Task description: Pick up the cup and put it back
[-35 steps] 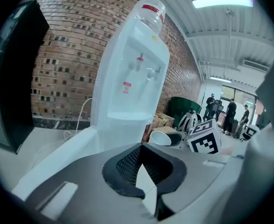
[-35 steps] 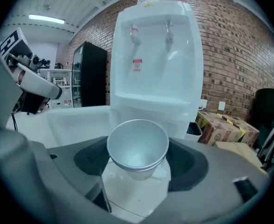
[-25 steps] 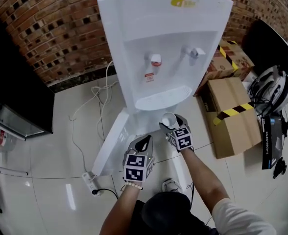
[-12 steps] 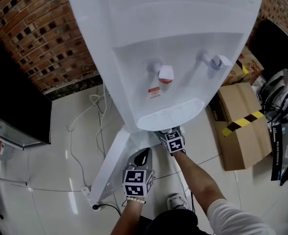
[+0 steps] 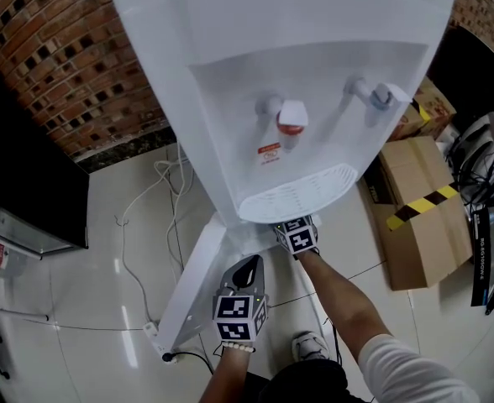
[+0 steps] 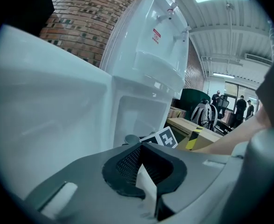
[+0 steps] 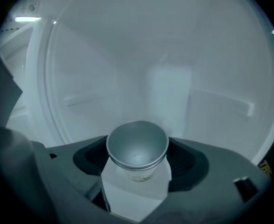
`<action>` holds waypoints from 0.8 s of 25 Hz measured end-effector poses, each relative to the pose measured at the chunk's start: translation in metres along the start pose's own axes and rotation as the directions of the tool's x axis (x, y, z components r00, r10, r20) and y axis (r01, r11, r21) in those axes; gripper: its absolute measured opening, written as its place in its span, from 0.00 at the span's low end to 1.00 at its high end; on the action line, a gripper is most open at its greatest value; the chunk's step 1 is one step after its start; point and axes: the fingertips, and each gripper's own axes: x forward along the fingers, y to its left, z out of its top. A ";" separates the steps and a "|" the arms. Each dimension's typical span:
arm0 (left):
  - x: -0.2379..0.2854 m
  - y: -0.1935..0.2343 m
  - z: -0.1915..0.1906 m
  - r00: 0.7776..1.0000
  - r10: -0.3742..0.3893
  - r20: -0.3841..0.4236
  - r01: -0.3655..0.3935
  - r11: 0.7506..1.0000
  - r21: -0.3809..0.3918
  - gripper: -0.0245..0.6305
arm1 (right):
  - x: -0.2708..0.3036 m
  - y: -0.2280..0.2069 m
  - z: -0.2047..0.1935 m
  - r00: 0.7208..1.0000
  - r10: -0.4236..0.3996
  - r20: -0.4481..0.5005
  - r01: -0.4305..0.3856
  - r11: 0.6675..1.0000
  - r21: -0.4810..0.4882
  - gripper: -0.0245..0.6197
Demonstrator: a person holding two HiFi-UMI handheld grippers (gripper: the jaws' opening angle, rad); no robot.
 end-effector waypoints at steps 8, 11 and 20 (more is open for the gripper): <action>-0.008 0.004 -0.001 1.000 0.009 0.024 -0.009 1.000 -0.026 0.05 | -0.005 -0.002 0.007 1.000 0.000 0.005 0.000 1.000 0.003 0.74; -0.012 0.004 -0.001 0.999 0.019 0.036 -0.018 0.999 -0.039 0.05 | -0.020 -0.002 0.007 1.000 -0.005 0.027 0.005 1.000 0.010 0.76; -0.072 0.003 0.031 0.996 0.087 0.022 -0.084 0.990 -0.113 0.05 | -0.118 0.030 0.019 0.999 0.009 0.040 -0.009 1.000 -0.003 0.70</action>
